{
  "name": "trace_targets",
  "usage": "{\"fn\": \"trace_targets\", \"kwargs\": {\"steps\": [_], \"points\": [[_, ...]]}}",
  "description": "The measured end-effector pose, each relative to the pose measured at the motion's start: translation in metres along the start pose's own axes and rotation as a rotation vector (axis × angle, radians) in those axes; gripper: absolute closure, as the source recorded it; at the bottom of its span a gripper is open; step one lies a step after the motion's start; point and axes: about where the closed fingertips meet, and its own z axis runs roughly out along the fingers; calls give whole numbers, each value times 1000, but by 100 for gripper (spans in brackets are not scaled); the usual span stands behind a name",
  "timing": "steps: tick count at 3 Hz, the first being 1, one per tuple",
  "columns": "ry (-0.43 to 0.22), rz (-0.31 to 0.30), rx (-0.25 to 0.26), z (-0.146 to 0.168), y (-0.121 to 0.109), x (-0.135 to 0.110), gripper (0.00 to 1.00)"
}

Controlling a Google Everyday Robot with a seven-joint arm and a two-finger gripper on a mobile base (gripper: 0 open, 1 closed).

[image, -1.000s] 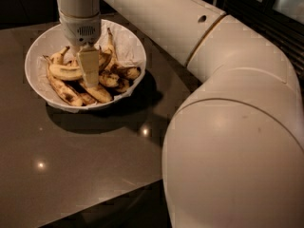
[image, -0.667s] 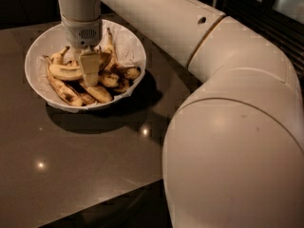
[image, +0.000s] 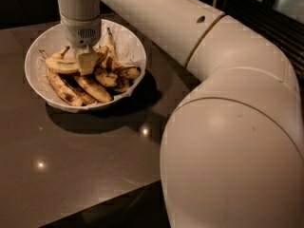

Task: Pick banana from white bowl

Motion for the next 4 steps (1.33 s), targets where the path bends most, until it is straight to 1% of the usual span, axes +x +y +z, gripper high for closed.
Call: {"fn": "trace_targets", "kwargs": {"steps": [1,2,3,4], "points": [[-11,9,53,-15,10,-6,100],[-24,51,113,-42,41,-12,100],[-44,86,151,-64,76,-18,100],[-56,125,140,-78,119,-27,100]]}}
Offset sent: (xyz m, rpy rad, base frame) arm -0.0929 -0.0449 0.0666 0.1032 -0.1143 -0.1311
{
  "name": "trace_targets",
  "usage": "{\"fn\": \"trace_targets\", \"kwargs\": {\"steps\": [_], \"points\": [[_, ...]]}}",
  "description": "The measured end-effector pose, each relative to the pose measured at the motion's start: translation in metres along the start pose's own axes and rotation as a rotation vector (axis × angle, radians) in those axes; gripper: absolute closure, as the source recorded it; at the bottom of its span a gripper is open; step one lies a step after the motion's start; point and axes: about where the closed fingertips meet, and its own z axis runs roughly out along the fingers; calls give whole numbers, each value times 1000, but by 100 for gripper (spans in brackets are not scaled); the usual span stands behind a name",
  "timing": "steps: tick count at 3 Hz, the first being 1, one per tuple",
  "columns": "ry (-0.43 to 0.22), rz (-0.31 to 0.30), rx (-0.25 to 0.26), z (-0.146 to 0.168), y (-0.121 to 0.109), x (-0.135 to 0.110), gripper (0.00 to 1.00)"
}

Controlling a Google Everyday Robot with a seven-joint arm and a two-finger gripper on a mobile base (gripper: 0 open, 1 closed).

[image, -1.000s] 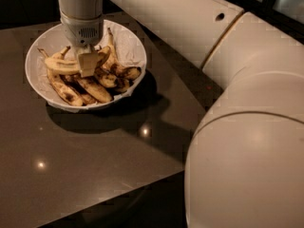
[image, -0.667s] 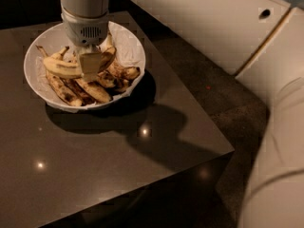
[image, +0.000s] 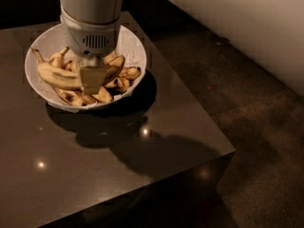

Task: Pick banana from white bowl

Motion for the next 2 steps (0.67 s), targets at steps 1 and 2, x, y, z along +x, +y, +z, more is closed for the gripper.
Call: {"fn": "trace_targets", "kwargs": {"steps": [1,2], "points": [[-23,58,-16,-13,46,-6,100],[-26,64,-21,-15,53,-6,100]]}}
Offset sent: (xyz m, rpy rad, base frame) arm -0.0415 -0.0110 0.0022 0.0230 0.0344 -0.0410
